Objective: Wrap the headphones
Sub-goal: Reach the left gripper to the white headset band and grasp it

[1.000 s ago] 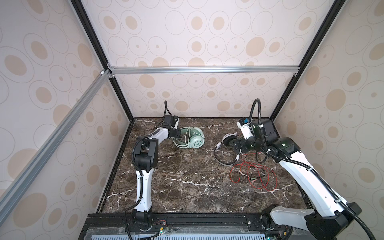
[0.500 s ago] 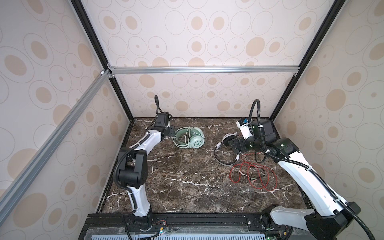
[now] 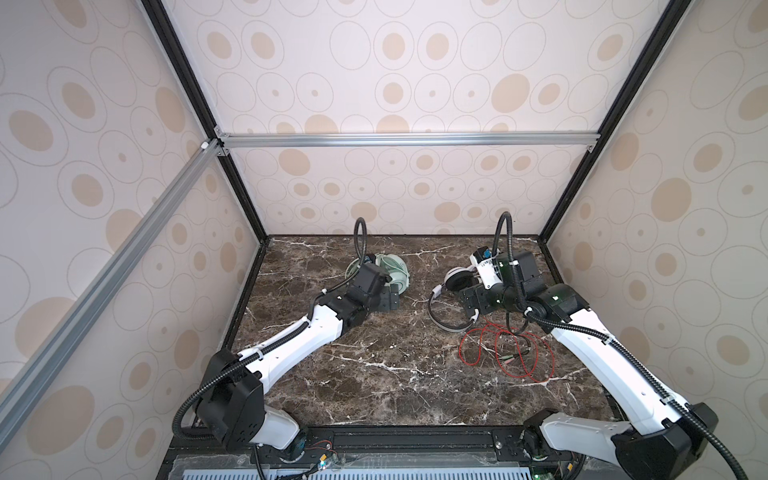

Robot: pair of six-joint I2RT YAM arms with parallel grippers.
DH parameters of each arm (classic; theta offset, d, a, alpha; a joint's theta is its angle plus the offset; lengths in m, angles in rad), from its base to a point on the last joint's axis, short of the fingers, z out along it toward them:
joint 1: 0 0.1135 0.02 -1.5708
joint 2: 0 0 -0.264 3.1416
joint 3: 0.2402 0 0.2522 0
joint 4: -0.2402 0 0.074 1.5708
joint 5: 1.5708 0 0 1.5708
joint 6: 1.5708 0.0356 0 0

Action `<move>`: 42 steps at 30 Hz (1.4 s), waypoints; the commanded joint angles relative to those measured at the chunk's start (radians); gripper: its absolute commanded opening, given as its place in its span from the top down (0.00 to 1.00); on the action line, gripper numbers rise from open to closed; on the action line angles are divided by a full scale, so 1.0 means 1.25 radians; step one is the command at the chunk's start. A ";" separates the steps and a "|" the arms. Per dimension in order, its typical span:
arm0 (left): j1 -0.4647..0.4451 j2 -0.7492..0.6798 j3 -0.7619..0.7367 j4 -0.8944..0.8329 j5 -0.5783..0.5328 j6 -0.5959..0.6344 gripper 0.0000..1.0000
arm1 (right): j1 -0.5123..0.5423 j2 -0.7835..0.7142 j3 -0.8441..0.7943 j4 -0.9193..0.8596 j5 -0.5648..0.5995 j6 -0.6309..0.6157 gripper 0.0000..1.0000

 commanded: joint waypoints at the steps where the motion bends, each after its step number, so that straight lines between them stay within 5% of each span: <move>1: -0.074 0.021 0.045 -0.054 -0.073 -0.143 0.02 | -0.005 -0.047 -0.027 0.015 -0.012 0.011 0.00; 8: -0.175 0.091 0.056 0.029 -0.049 -0.294 0.02 | -0.020 -0.127 -0.094 -0.007 -0.012 0.033 0.00; 19: -0.241 0.270 0.150 0.052 0.000 -0.399 0.03 | -0.045 -0.244 -0.186 -0.022 -0.011 0.073 0.00; 42: -0.168 0.565 0.360 0.019 0.084 -0.420 0.17 | -0.073 -0.280 -0.195 -0.030 0.015 0.028 0.00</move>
